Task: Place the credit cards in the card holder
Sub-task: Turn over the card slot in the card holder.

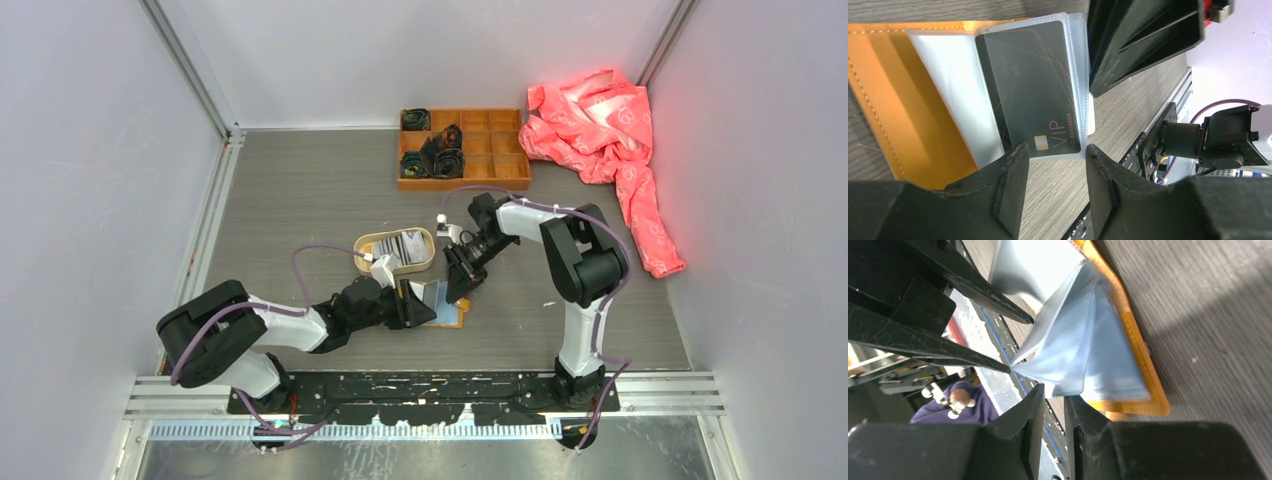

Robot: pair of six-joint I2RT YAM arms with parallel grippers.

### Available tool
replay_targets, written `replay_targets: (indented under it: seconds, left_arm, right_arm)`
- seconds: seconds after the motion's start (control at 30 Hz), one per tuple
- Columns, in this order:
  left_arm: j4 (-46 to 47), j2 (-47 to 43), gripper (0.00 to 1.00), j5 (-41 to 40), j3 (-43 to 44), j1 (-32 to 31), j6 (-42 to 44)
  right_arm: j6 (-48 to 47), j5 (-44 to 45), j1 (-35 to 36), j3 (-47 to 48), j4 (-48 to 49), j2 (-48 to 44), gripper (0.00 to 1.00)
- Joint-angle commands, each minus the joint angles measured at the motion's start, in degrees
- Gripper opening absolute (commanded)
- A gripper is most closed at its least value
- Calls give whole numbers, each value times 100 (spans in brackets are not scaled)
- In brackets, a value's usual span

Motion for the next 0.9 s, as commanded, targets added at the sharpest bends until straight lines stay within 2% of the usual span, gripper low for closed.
replay_targets:
  seconds: [0.0,0.13,0.33,0.53,0.87]
  left_arm:
    - [255,-228,46,10,-107,92,-16]
    - [202,-342,45,11,-188,132,1]
    - [137,-438,45,27,-219,177,43]
    - [136,-450,45,32,-246,195,46]
    - [208,-334,45,91,-202,203,41]
  right_arm:
    - [-1,615,22,-28,327,-830,27]
    - [-119,864,24,-171,532,-1377,28]
    - [-15,662,202,-614,1177,-1791,25]
    - [376,1212,597,-678,1706,-1712,14]
    - [673,2000,734,-688,1988,-1423,10]
